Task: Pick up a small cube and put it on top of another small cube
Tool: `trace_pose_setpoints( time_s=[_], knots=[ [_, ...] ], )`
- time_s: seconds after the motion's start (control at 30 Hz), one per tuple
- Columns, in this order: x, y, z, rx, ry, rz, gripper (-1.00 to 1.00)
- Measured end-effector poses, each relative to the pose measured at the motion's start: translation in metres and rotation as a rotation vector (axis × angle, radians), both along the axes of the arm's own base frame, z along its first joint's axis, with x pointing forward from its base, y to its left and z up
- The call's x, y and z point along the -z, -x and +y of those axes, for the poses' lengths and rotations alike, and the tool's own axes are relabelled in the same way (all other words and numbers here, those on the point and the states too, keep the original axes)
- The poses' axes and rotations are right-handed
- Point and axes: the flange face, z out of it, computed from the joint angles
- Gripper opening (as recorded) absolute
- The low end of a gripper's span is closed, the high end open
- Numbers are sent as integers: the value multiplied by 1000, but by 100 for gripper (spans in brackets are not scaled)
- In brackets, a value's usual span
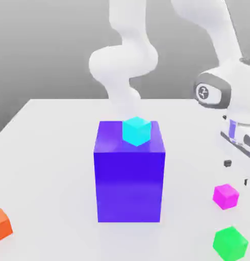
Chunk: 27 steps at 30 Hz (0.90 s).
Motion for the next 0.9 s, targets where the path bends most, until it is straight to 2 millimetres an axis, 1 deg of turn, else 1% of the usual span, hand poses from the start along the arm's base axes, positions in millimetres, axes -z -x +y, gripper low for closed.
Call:
trace_pose_setpoints(
  time_s=[0.13, 0.17, 0.33, 0.37, 0.4, 0.47, 0.6, 0.67, 0.77, 0.9],
  knots=[
    [45, 2, 0, -14, 5, 4, 0],
    [53, 3, 0, -14, 5, 5, -100],
    [53, 3, -1, -14, 7, 6, -100],
    [57, 4, -1, -14, 7, 7, -100],
    [53, 3, -1, -14, 7, 6, -100],
    [36, 2, 0, -15, 7, 5, -100],
    [-4, 1, -1, -5, 7, 6, -100],
    [-15, -25, -3, 76, 6, 7, -100],
    [-31, -74, -13, 227, 5, 7, -100],
    [-53, -139, -37, 434, 4, 8, -100]
  ],
)
